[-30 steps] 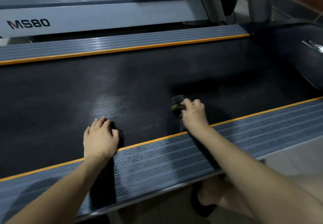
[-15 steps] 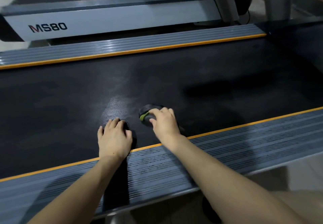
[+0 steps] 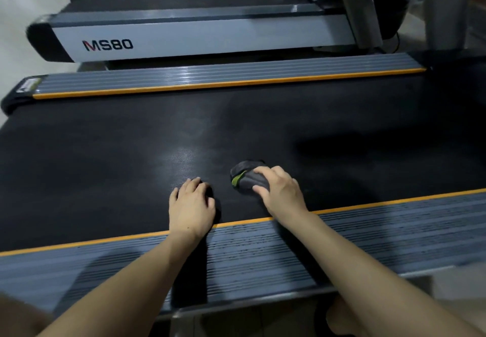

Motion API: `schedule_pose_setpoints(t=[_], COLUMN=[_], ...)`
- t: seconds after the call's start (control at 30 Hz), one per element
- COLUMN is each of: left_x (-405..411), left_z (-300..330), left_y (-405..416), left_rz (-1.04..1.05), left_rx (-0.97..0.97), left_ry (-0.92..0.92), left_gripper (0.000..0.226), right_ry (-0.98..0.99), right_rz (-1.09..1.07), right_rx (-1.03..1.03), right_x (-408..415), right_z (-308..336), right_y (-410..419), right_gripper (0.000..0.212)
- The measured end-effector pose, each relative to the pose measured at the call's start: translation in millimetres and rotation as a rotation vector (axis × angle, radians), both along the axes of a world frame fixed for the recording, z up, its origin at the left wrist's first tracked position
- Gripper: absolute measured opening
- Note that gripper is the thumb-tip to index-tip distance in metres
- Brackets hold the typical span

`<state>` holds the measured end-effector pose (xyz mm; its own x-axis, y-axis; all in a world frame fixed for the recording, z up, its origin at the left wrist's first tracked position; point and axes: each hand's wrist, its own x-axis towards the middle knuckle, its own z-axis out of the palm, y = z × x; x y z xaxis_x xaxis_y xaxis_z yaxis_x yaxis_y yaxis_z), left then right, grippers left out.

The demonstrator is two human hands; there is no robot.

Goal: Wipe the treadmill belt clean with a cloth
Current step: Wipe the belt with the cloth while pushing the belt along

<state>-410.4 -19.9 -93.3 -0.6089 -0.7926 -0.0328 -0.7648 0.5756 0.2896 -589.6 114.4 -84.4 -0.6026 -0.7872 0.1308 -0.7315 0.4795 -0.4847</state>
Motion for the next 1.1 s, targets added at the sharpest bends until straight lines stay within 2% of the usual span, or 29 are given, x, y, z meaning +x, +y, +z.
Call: schedule_pose_setpoints(t=[0.17, 0.2, 0.33, 0.47, 0.53, 0.6, 0.73, 0.83, 0.93, 1.0, 1.1], left_x=[20.2, 24.3, 38.1, 52.4, 52.7, 48.7, 47.6, 46.5, 45.6, 45.8, 45.9], left_z=[12.5, 14.1, 10.6, -9.7, -10.8, -11.3, -14.6, -15.0, -14.1, -14.0, -14.6], left_y=[-20.6, -27.1, -41.7, -39.1, -38.0, -38.4, -39.8, -40.4, -40.0, -40.0, -40.0], left_rz=[-0.061, -0.071, -0.015, -0.009, 0.018, 0.002, -0.007, -0.012, -0.013, -0.010, -0.002], left_rx=[-0.057, -0.080, -0.081, -0.072, -0.070, -0.095, -0.088, -0.087, -0.087, -0.070, -0.063], left_ry=[0.027, 0.014, 0.018, -0.012, 0.029, 0.039, 0.038, 0.036, 0.034, 0.028, 0.027], left_gripper=[0.039, 0.039, 0.038, 0.039, 0.041, 0.044, 0.055, 0.058, 0.058, 0.058, 0.055], right_ry=[0.083, 0.094, 0.112, 0.086, 0.169, 0.342, 0.516, 0.472, 0.323, 0.256, 0.221], right_rz=[-0.005, 0.034, 0.203, 0.175, 0.188, 0.207, 0.255, 0.162, 0.059, 0.095, 0.259], right_rx=[-0.201, -0.163, 0.206, 0.136, 0.131, 0.133, 0.020, -0.011, 0.116, 0.182, 0.125], right_x=[-6.0, -6.4, -2.8, -3.0, -1.1, 0.7, -12.6, -35.2, -51.9, -57.0, -46.2], right_z=[14.3, 13.9, 6.4, -4.0, -18.6, -37.0, -48.9, -46.2, -32.3, -27.2, -24.8], right_y=[-35.8, -44.4, -67.3, -73.7, -75.3, -78.1, -94.1, -125.8, -169.8, -180.9, -150.9], right_gripper=[0.040, 0.041, 0.039, 0.035, 0.046, 0.055, 0.047, 0.042, 0.039, 0.040, 0.040])
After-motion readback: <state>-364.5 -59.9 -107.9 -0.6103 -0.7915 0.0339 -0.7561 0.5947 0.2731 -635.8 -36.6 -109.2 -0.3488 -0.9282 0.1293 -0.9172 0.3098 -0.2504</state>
